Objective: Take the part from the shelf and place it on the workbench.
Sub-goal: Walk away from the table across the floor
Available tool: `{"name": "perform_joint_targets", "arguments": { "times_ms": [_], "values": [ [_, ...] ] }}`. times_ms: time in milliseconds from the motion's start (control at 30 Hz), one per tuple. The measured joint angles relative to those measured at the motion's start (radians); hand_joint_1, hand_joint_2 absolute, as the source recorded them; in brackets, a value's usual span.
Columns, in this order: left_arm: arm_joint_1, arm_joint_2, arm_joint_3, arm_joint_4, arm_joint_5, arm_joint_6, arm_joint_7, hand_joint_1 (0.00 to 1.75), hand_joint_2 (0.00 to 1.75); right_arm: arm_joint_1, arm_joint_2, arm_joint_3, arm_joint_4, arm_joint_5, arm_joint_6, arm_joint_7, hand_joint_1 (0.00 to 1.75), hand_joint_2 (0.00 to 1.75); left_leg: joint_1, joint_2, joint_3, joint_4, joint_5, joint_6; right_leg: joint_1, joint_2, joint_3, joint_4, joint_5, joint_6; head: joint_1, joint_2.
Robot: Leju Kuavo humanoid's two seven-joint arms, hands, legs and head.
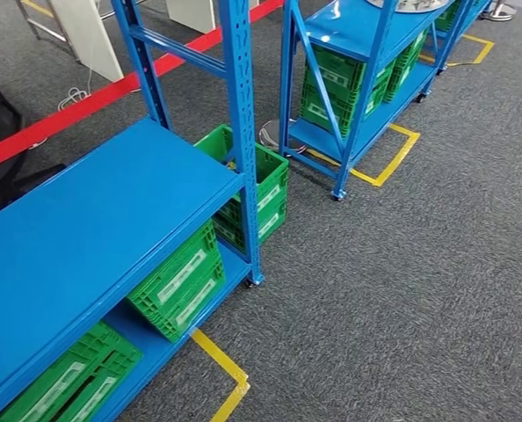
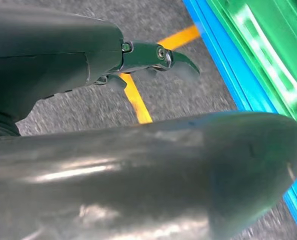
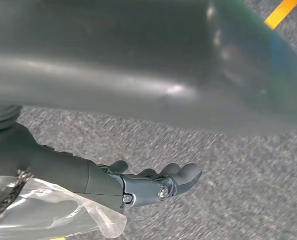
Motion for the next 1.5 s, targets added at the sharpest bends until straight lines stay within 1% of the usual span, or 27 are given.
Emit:
{"name": "perform_joint_targets", "arguments": {
  "times_ms": [67,133,200,233,267,300,367,433,500,567,633,700,733,767,800,867,933,1000,1033,1100,1167,1233,1267,1333,1400,1467,1500],
  "values": [
    [0.002,0.000,0.001,0.000,-0.002,-0.002,0.000,0.00,0.00,-0.003,-0.001,0.000,0.000,0.000,0.002,-0.003,0.00,0.00,0.007,-0.022,0.004,-0.012,0.009,0.011,-0.002,0.036,-0.012,0.031,-0.026,0.010,0.005,0.000],
    [-0.001,-0.001,0.002,0.000,-0.006,-0.001,-0.001,0.00,0.00,-0.001,-0.002,0.000,0.000,0.000,0.003,-0.005,0.00,0.00,0.011,-0.045,0.004,-0.018,0.014,0.018,-0.008,0.101,-0.065,0.142,-0.083,0.018,0.012,0.000],
    [-0.001,-0.002,0.004,0.000,-0.011,0.004,-0.002,0.00,0.00,0.003,-0.002,0.000,0.000,0.000,0.005,-0.005,0.00,0.00,0.012,-0.072,0.001,-0.017,0.014,0.020,-0.012,0.126,-0.134,0.271,-0.124,0.023,0.013,0.000],
    [0.000,-0.003,0.004,0.000,-0.013,0.006,-0.003,0.00,0.00,0.004,-0.002,0.000,0.000,0.000,0.005,-0.006,0.00,0.00,0.013,-0.086,0.001,-0.016,0.014,0.020,-0.015,0.128,-0.150,0.293,-0.118,0.026,0.013,0.000],
    [0.000,-0.003,0.005,0.000,-0.013,0.009,-0.003,0.00,0.00,0.005,-0.002,0.000,0.000,0.000,0.005,-0.006,0.00,0.00,0.014,-0.100,0.002,-0.014,0.014,0.018,-0.017,0.130,-0.147,0.274,-0.091,0.028,0.013,0.000],
    [0.001,-0.004,0.006,0.000,-0.013,0.011,-0.004,0.00,0.00,0.005,-0.002,0.000,0.000,0.000,0.005,-0.007,0.00,0.00,0.016,-0.114,0.004,-0.012,0.012,0.015,-0.021,0.136,-0.124,0.216,-0.049,0.031,0.013,0.000],
    [-0.001,-0.003,0.009,0.000,-0.013,0.012,-0.006,0.00,0.00,0.004,-0.003,0.000,0.000,0.000,0.005,-0.008,0.00,0.00,0.018,-0.139,0.001,-0.002,0.008,0.004,-0.032,0.187,-0.067,0.083,0.011,0.035,0.014,0.000],
    [-0.002,-0.001,0.013,0.000,-0.013,0.013,-0.010,0.00,0.00,0.004,-0.002,0.001,0.000,0.001,0.005,-0.010,0.00,0.00,0.018,-0.161,-0.011,0.005,0.009,-0.012,-0.036,0.225,-0.041,0.028,0.019,0.030,0.015,0.000],
    [0.000,0.000,0.016,0.000,-0.014,0.015,-0.012,0.00,0.00,0.004,-0.002,0.000,0.000,0.001,0.004,-0.011,0.00,0.00,0.022,-0.179,-0.021,0.007,0.014,-0.025,-0.033,0.208,-0.039,0.026,0.020,0.015,0.015,0.000],
    [0.002,0.001,0.019,0.000,-0.015,0.017,-0.014,0.00,0.00,0.003,-0.002,0.000,0.000,0.001,0.002,-0.012,0.00,0.00,0.021,-0.146,-0.032,0.027,0.000,-0.035,-0.032,0.183,-0.037,0.022,0.024,0.000,0.011,0.000],
    [-0.001,0.002,0.021,0.000,-0.017,0.021,-0.016,0.00,0.00,0.003,-0.002,0.000,0.000,0.002,0.000,-0.013,0.00,0.00,0.019,-0.087,-0.076,0.123,-0.056,-0.041,-0.029,0.151,-0.035,0.020,0.023,-0.012,0.004,0.000],
    [-0.004,0.002,0.021,0.000,-0.021,0.027,-0.017,0.00,0.00,0.006,-0.002,0.000,0.000,0.002,-0.002,-0.014,0.00,0.00,0.019,-0.067,-0.140,0.261,-0.117,-0.044,-0.024,0.115,-0.035,0.020,0.020,-0.018,0.002,0.000],
    [-0.003,0.001,0.021,0.000,-0.023,0.029,-0.017,0.00,0.00,0.006,-0.002,0.000,0.000,0.002,-0.004,-0.014,0.00,0.00,0.019,-0.065,-0.155,0.298,-0.124,-0.043,-0.022,0.100,-0.034,0.020,0.019,-0.020,0.002,0.000],
    [-0.002,0.001,0.022,0.000,-0.026,0.031,-0.018,0.00,0.00,0.005,-0.002,0.000,0.000,0.002,-0.005,-0.014,0.00,0.00,0.019,-0.063,-0.151,0.296,-0.111,-0.041,-0.019,0.086,-0.033,0.020,0.018,-0.020,0.002,0.000],
    [0.000,0.001,0.023,0.000,-0.028,0.032,-0.018,0.00,0.00,0.003,-0.002,0.000,0.000,0.002,-0.006,-0.014,0.00,0.00,0.017,-0.059,-0.127,0.253,-0.081,-0.036,-0.017,0.074,-0.030,0.020,0.016,-0.021,0.002,0.000],
    [0.000,0.003,0.026,0.000,-0.032,0.033,-0.019,0.00,0.00,0.001,0.000,0.000,0.000,0.002,-0.008,-0.014,0.00,0.00,0.007,-0.018,-0.053,0.113,-0.017,-0.018,-0.012,0.052,-0.024,0.020,0.010,-0.018,0.002,0.000],
    [-0.004,0.005,0.029,0.000,-0.033,0.033,-0.020,0.00,0.00,0.000,0.002,0.000,0.000,0.002,-0.009,-0.015,0.00,0.00,-0.007,0.024,-0.011,0.027,0.000,-0.001,-0.008,0.031,-0.021,0.021,0.004,-0.010,0.001,0.000],
    [-0.004,0.006,0.030,0.000,-0.034,0.033,-0.021,0.00,0.00,-0.002,0.003,0.000,0.000,0.001,-0.010,-0.016,0.00,0.00,-0.010,0.016,-0.010,0.012,-0.004,0.005,-0.005,0.008,-0.015,0.018,0.001,-0.001,-0.001,0.000],
    [-0.001,0.006,0.031,0.000,-0.034,0.033,-0.021,0.00,0.00,-0.004,0.003,0.000,0.000,0.001,-0.010,-0.016,0.00,0.00,-0.007,0.004,-0.009,0.007,-0.001,0.008,-0.006,0.009,-0.012,0.018,-0.003,0.004,-0.001,0.000],
    [0.000,0.005,0.034,0.000,-0.034,0.033,-0.022,0.00,0.00,-0.007,0.003,0.000,0.000,0.001,-0.010,-0.017,0.00,0.00,0.003,-0.019,-0.005,-0.003,0.007,0.015,-0.009,0.059,-0.028,0.060,-0.034,0.014,0.003,0.000],
    [-0.003,0.004,0.036,0.000,-0.037,0.033,-0.024,0.00,0.00,-0.005,0.003,0.000,0.000,0.000,-0.011,-0.018,0.00,0.00,0.007,-0.043,-0.005,-0.006,0.011,0.019,-0.013,0.116,-0.089,0.182,-0.095,0.020,0.007,0.000],
    [-0.004,0.003,0.038,0.000,-0.043,0.032,-0.026,0.00,0.00,-0.001,0.003,0.000,0.000,0.000,-0.012,-0.018,0.00,0.00,0.008,-0.070,-0.005,-0.006,0.011,0.020,-0.015,0.127,-0.151,0.293,-0.126,0.024,0.008,0.000],
    [-0.004,0.002,0.038,0.000,-0.046,0.032,-0.028,0.00,0.00,0.000,0.002,0.000,0.000,-0.001,-0.012,-0.018,0.00,0.00,0.009,-0.084,-0.004,-0.005,0.011,0.020,-0.016,0.128,-0.161,0.301,-0.112,0.025,0.008,0.000],
    [-0.003,0.001,0.039,0.000,-0.050,0.032,-0.031,0.00,0.00,0.000,0.002,0.000,0.000,-0.001,-0.013,-0.020,0.00,0.00,0.012,-0.112,0.001,-0.003,0.008,0.015,-0.019,0.139,-0.128,0.203,-0.035,0.027,0.008,0.000],
    [-0.005,0.002,0.039,0.000,-0.054,0.032,-0.033,0.00,0.00,-0.002,0.000,0.000,0.000,-0.003,-0.013,-0.022,0.00,0.00,0.012,-0.137,-0.001,0.005,0.003,0.005,-0.026,0.182,-0.074,0.078,0.020,0.027,0.008,0.000],
    [-0.006,0.003,0.039,0.000,-0.057,0.033,-0.035,0.00,0.00,-0.002,0.000,0.000,0.000,-0.004,-0.013,-0.026,0.00,0.00,0.012,-0.158,-0.010,0.012,0.003,-0.007,-0.027,0.207,-0.052,0.036,0.024,0.020,0.008,0.000],
    [-0.005,0.003,0.040,0.000,-0.057,0.033,-0.035,0.00,0.00,-0.003,0.000,0.000,0.000,-0.004,-0.013,-0.028,0.00,0.00,0.014,-0.169,-0.014,0.013,0.005,-0.013,-0.027,0.199,-0.050,0.033,0.024,0.013,0.008,0.000]
  ]
}}
